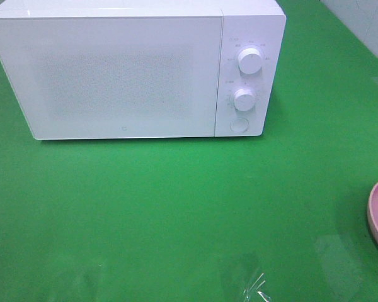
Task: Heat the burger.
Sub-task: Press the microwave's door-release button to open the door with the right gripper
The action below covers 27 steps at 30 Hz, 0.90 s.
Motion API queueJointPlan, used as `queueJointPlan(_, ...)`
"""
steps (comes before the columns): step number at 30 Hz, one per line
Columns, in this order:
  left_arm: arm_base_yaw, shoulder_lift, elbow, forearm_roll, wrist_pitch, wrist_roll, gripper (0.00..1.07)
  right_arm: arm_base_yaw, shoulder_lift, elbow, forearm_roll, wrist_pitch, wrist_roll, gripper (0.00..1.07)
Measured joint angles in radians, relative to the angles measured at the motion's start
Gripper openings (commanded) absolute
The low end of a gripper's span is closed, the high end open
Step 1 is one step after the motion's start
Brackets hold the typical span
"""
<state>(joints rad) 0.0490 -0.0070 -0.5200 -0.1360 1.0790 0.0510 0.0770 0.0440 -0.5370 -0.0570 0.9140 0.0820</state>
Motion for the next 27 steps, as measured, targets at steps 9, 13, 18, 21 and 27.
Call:
queueJointPlan(9,0.000,0.000,0.000,0.001,0.000,0.000,1.00,0.000,0.143,-0.001,0.000,-0.134,0.000,0.73)
queueJointPlan(13,0.000,0.000,0.000,0.001,0.000,0.000,1.00,0.000,0.205,-0.001,0.000,-0.196,0.000,0.73)
queueJointPlan(18,0.000,0.000,0.000,0.001,0.000,0.000,1.00,0.000,0.271,0.038,0.000,-0.303,0.000,0.73)
queueJointPlan(21,0.000,0.000,0.000,0.001,0.000,0.000,1.00,0.000,0.308,0.073,0.000,-0.379,0.000,0.73)
queueJointPlan(27,0.000,0.000,0.000,0.001,0.000,0.000,1.00,0.000,0.380,0.123,0.002,-0.546,0.011,0.73)
